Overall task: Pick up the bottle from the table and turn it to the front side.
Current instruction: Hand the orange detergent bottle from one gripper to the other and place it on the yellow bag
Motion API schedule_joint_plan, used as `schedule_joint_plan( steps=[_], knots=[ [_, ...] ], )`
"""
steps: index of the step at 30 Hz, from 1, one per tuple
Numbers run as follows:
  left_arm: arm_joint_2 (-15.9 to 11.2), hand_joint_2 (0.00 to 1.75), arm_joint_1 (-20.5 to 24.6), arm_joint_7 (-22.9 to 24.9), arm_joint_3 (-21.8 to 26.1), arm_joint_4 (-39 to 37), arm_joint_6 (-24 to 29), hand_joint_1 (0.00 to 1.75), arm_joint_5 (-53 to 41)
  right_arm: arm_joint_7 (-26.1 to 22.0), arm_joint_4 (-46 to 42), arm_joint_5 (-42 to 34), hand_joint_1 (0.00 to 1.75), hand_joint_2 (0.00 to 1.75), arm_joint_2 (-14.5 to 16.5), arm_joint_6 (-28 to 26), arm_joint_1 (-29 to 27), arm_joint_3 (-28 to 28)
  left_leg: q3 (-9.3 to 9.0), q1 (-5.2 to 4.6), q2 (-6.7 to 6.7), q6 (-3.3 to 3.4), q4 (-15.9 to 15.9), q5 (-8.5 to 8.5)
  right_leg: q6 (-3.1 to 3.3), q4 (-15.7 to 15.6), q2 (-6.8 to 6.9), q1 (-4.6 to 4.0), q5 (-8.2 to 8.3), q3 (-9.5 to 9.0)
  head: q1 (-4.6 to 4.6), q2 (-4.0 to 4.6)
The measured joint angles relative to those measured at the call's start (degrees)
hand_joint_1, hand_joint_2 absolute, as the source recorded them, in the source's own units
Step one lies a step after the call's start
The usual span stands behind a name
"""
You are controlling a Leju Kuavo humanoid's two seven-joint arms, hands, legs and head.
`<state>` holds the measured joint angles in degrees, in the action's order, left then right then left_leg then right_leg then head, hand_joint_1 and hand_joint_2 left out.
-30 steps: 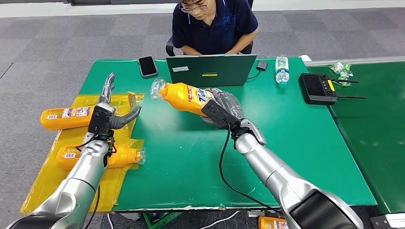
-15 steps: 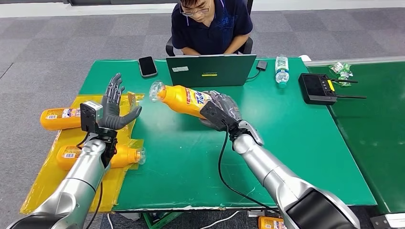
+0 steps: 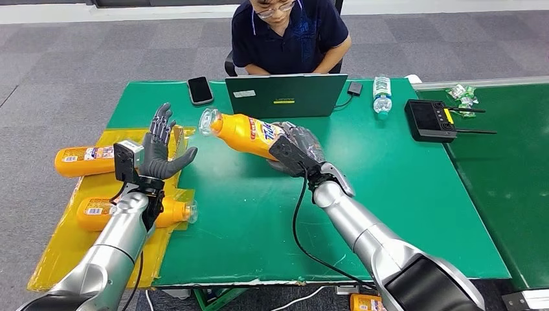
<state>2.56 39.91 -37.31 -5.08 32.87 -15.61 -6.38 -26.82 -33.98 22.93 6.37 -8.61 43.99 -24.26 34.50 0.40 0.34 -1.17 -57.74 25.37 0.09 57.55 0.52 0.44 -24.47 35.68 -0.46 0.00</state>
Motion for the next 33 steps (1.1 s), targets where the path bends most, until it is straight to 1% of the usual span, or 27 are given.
schedule_joint_plan(
  steps=[3, 7, 15, 23, 33],
  knots=[
    [0.6, 1.75, 0.05, 0.0, -0.35, 0.0, -0.6, 0.0, 0.63, 0.3, 0.4, -0.25, 1.75, 1.75, 1.02, 0.5, 0.97, 0.02, 0.0, 0.0, 0.01, 0.0, 0.0, 0.0, 0.0, 0.0, -0.01, 0.0, 0.0, 0.01, 0.0, 0.0],
    [2.73, 1.75, 0.47, 0.0, -1.23, 0.02, -1.77, 0.0, 1.83, 0.98, 1.8, -1.52, 1.75, 1.75, 3.41, 1.01, 3.76, 0.29, 0.0, 0.0, 0.01, -0.01, 0.0, -0.01, 0.0, 0.0, -0.01, 0.01, 0.0, 0.02, 0.0, 0.0],
    [5.19, 1.75, 1.29, 0.0, -2.7, 0.84, -2.6, 0.0, 2.95, -0.34, 3.94, -3.53, 1.75, 1.75, 5.53, 1.68, 4.69, 1.56, 0.0, 0.0, 0.0, -0.01, 0.0, -0.01, 0.0, 0.0, -0.01, 0.01, 0.0, 0.02, 0.0, 0.0],
    [6.91, 1.75, 1.86, 0.0, -3.75, 1.86, -4.57, 0.0, 4.86, -1.09, 5.48, -4.46, 1.75, 1.75, 6.63, 2.33, 5.13, 1.97, 0.0, 0.0, 0.0, -0.01, 0.0, -0.01, 0.0, 0.0, -0.02, 0.0, 0.0, 0.02, 0.0, 0.0],
    [8.8, 1.75, 2.61, 0.0, -3.86, 2.21, -6.44, 0.0, 6.39, -1.4, 6.61, -5.01, 1.75, 1.75, 7.08, 2.51, 5.12, 2.05, 0.0, -0.01, 0.0, -0.01, -0.01, -0.01, 0.0, 0.0, -0.01, 0.01, 0.0, 0.03, 0.0, 0.0]
  ],
)
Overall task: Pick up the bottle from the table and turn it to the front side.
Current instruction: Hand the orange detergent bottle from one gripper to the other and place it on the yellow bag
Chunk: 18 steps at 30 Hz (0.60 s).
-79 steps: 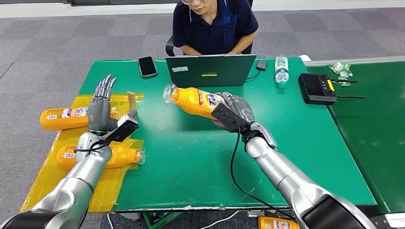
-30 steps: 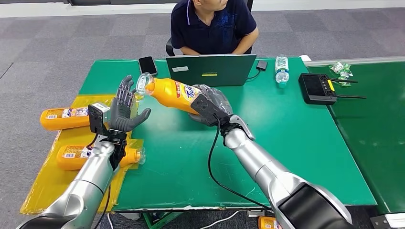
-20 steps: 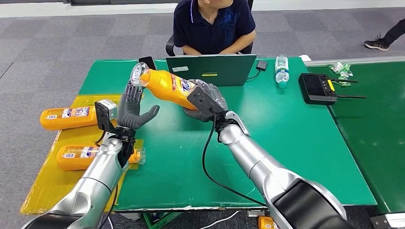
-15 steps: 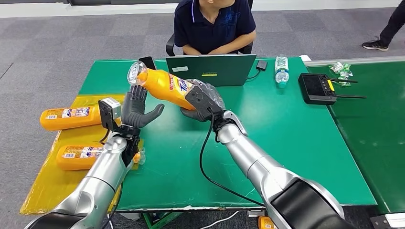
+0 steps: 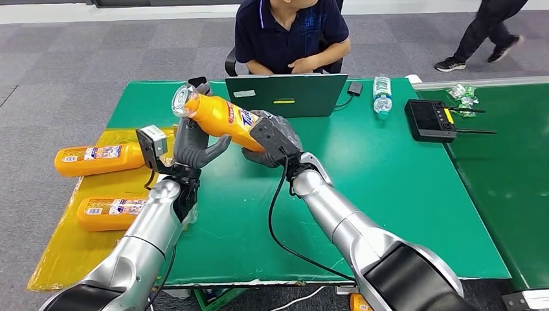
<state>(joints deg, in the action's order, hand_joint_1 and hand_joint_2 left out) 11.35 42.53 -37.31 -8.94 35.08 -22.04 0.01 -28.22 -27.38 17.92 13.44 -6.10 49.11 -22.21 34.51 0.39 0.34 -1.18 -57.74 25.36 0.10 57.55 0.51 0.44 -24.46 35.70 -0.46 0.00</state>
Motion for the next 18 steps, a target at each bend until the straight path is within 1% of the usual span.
schedule_joint_plan(
  steps=[5, 18],
  knots=[
    [0.64, 1.75, 0.67, 0.0, 0.0, -0.08, -0.4, 0.0, 0.68, 0.3, 0.75, -0.09, 1.75, 1.75, 0.36, 0.2, 0.04, 0.02, 0.0, 0.0, 0.0, 0.0, 0.0, 0.0, 0.0, 0.0, -0.01, -0.01, 0.0, 0.0, 0.0, 0.0],
    [3.83, 1.75, 1.97, 0.0, -0.34, -3.44, -5.11, 0.0, 2.63, 0.87, 2.93, 0.58, 1.75, 1.75, 1.15, 0.36, 0.13, 0.78, 0.01, -0.01, 0.0, 0.01, 0.0, 0.01, 0.0, 0.0, 0.0, 0.02, 0.0, 0.0, 0.0, 0.0]
  ],
)
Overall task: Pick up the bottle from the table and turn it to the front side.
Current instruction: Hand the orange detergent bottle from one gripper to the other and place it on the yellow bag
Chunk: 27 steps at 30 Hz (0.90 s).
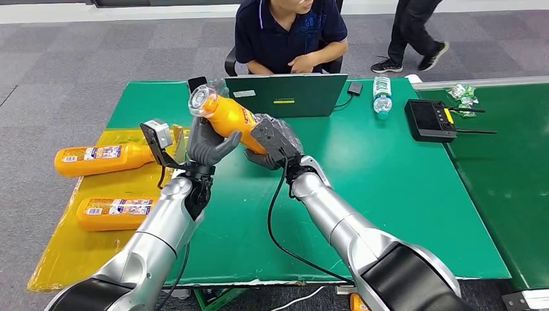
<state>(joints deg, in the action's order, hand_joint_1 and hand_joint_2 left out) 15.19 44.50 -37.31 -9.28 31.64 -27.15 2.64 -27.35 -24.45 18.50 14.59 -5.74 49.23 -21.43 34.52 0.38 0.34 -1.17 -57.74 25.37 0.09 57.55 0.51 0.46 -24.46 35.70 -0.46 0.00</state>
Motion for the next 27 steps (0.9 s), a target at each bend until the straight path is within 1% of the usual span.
schedule_joint_plan(
  steps=[12, 13, 16, 17, 27],
  knots=[
    [1.14, 1.75, 0.58, 0.0, -1.07, -2.74, -1.26, 0.0, -0.57, 0.14, 0.23, 0.03, 1.75, 1.75, 0.4, -0.22, 0.37, 0.16, -0.01, 0.0, 0.01, 0.0, 0.0, 0.0, 0.0, 0.0, -0.01, -0.01, 0.0, 0.0, 0.02, 0.0],
    [1.21, 1.75, 0.59, 0.0, -1.09, -3.01, -1.28, 0.26, -0.6, 0.24, 0.23, 0.05, 1.75, 1.75, 0.44, -0.21, 0.48, 0.17, -0.01, 0.0, 0.01, 0.0, 0.0, 0.0, 0.0, 0.0, -0.01, -0.01, 0.0, 0.0, 0.02, 0.0],
    [1.31, 1.75, 0.68, 0.0, -1.1, -3.63, -1.3, 1.57, -0.6, 0.6, 0.23, 0.09, 1.75, 1.75, 0.62, -0.19, 0.64, 0.18, -0.01, 0.0, 0.01, 0.0, 0.0, 0.0, 0.0, 0.0, -0.01, -0.01, 0.0, 0.0, 0.02, 0.0],
    [1.32, 1.75, 0.71, 0.0, -1.1, -3.8, -1.31, 1.75, -0.58, 0.67, 0.23, 0.08, 1.75, 1.75, 0.67, -0.19, 0.66, 0.19, -0.01, 0.0, 0.01, 0.0, 0.0, 0.0, 0.0, 0.0, -0.01, -0.01, 0.0, 0.0, 0.02, 0.0],
    [1.32, 1.75, 1.32, -0.01, -1.1, -4.99, -0.46, 1.75, 0.44, 1.0, 0.23, 0.17, 1.75, 1.75, 0.73, -0.02, 0.81, 0.31, -0.01, 0.0, 0.01, 0.0, 0.0, 0.0, 0.0, 0.0, -0.01, -0.01, 0.0, 0.0, 0.02, 0.0]
  ],
)
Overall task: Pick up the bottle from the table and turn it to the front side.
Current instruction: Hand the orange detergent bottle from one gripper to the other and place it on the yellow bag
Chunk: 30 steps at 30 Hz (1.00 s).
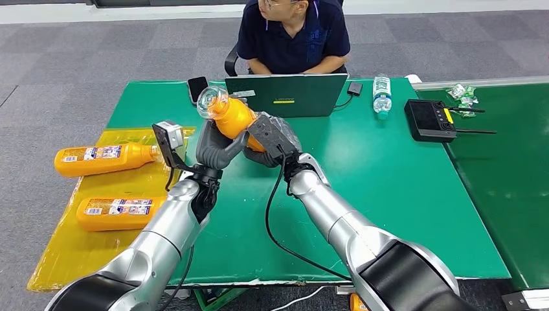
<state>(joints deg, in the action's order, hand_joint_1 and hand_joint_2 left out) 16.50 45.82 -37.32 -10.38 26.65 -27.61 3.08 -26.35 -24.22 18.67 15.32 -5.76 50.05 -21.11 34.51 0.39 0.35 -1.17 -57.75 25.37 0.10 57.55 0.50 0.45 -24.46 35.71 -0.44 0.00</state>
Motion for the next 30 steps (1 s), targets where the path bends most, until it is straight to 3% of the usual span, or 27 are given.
schedule_joint_plan(
  steps=[9, 10, 13, 14, 30],
  knots=[
    [0.0, 1.75, 0.16, 0.01, 0.0, -0.14, 0.62, 1.75, 0.3, -0.05, 0.0, 0.04, 1.75, 1.75, 0.09, 0.19, -0.01, 0.01, 0.01, 0.0, 0.0, 0.0, 0.0, 0.0, 0.0, 0.0, 0.0, 0.0, 0.0, 0.0, 0.0, 0.0],
    [0.0, 1.75, 0.16, 0.0, 0.0, -0.14, 0.67, 1.75, 0.35, -0.05, 0.01, 0.05, 1.47, 1.75, 0.1, 0.21, -0.01, 0.01, 0.01, 0.0, 0.0, 0.0, 0.0, 0.0, 0.0, 0.0, 0.0, 0.0, 0.0, 0.0, 0.0, 0.0],
    [0.0, 1.75, 0.16, -0.01, 0.0, -0.13, 0.97, 1.75, 0.55, -0.06, 0.04, 0.1, 0.21, 1.75, 0.13, 0.25, 0.0, 0.02, 0.01, 0.0, -0.01, 0.0, 0.0, 0.0, 0.0, 0.0, 0.01, 0.0, 0.0, 0.0, 0.0, 0.0],
    [0.0, 1.75, 0.15, -0.01, 0.0, -0.12, 1.15, 1.75, 0.64, -0.06, 0.04, 0.11, 0.04, 1.75, 0.13, 0.25, 0.0, 0.02, 0.01, 0.0, -0.01, 0.0, 0.0, 0.0, 0.0, 0.0, 0.01, 0.0, 0.0, 0.0, 0.0, 0.0],
    [-0.53, 1.75, 0.12, -0.02, 0.0, 1.52, 6.03, 1.75, -0.69, 0.04, 0.04, 0.13, 0.0, 1.75, 0.25, 0.07, -0.03, 1.5, 0.01, 0.0, 0.0, 0.0, 0.0, 0.0, 0.0, 0.0, 0.0, 0.0, 0.0, 0.0, -0.02, 0.0]
  ],
)
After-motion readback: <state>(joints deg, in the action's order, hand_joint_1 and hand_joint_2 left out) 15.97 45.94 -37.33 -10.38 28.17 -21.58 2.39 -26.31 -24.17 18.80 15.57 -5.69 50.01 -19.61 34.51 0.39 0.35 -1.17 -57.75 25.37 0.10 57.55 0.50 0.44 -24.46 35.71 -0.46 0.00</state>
